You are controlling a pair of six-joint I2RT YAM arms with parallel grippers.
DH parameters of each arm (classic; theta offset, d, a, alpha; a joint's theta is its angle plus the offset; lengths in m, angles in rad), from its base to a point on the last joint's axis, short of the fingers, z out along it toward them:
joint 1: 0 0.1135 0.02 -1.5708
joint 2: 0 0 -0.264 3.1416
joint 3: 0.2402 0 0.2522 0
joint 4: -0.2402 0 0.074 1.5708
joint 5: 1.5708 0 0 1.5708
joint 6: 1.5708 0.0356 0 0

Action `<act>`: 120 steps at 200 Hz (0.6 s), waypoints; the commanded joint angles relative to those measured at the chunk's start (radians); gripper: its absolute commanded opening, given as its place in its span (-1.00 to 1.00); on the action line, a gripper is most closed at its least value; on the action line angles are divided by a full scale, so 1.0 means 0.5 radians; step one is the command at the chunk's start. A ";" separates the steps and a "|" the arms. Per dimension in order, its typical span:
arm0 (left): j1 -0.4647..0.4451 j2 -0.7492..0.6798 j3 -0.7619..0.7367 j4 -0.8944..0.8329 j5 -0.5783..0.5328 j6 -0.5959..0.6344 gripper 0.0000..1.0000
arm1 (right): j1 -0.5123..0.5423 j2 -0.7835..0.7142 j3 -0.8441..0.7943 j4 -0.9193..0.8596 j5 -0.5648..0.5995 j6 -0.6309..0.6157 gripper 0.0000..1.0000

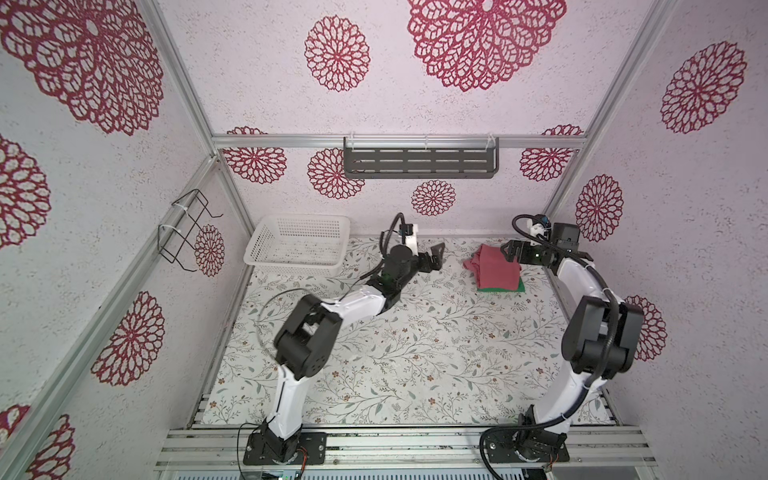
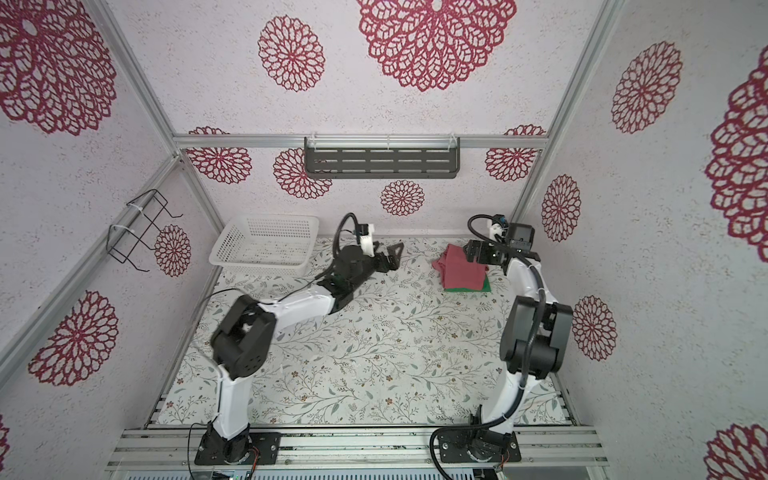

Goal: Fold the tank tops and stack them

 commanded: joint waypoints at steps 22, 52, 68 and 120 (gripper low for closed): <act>0.121 -0.890 -0.520 -0.935 -0.540 0.512 0.95 | 0.366 -0.800 -1.024 0.691 0.862 0.137 0.98; 0.425 -1.348 -0.965 -1.208 -0.678 0.551 0.95 | 0.425 -1.162 -1.534 0.791 1.021 0.240 0.98; 0.645 -1.533 -1.184 -1.251 -0.734 0.548 0.95 | 0.444 -1.271 -1.772 0.903 1.086 0.242 0.98; 1.348 -1.720 -1.769 -0.719 -0.595 0.495 0.95 | 0.485 -1.194 -2.208 1.460 1.181 0.255 0.98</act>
